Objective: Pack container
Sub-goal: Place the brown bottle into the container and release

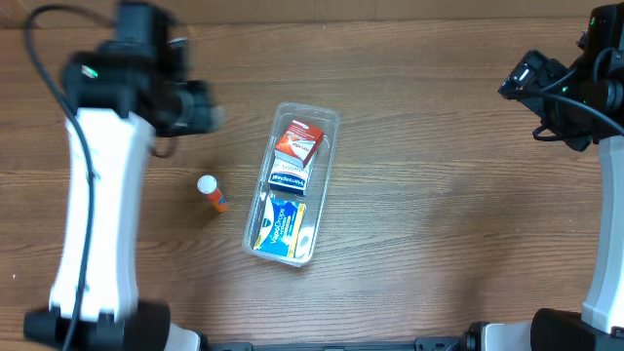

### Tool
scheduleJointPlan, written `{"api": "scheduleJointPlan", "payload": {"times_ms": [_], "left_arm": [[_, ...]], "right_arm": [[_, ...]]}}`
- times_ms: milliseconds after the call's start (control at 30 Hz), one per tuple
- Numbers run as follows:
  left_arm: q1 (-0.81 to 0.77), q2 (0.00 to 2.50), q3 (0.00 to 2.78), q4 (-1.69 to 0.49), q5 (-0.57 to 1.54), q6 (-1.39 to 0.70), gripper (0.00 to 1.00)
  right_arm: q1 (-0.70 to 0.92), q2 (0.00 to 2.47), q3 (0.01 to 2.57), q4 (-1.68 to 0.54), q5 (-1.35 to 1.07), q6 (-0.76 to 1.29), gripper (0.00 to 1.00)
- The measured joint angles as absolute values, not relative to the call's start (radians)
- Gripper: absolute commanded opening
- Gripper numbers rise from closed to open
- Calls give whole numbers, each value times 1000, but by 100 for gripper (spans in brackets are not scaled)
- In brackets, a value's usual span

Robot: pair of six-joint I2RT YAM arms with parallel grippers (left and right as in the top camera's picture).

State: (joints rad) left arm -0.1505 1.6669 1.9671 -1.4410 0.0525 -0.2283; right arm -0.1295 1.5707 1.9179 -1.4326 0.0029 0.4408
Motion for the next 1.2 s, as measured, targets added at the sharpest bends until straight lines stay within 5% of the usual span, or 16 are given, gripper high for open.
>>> {"api": "scheduleJointPlan", "payload": {"times_ms": [233, 633, 900, 1100, 1133, 1200], "left_arm": [[-520, 1664, 1892, -1376, 51, -239, 17], [-537, 1911, 1779, -1244, 34, -156, 18], [-537, 2047, 1779, -1213, 49, -333, 20], [-537, 2080, 1779, -1171, 49, -448, 61], [-537, 2080, 1780, -1177, 51, -460, 74], [-532, 2080, 1788, -1224, 62, -471, 76]], "right_arm": [[-130, 1571, 1918, -1433, 3, 441, 100], [-130, 1571, 1918, -1433, 3, 441, 100], [-130, 1571, 1918, -1433, 3, 441, 100], [-130, 1571, 1918, -1433, 3, 441, 100], [-130, 1571, 1918, -1433, 3, 440, 100], [-130, 1571, 1918, -1433, 3, 441, 100]]}}
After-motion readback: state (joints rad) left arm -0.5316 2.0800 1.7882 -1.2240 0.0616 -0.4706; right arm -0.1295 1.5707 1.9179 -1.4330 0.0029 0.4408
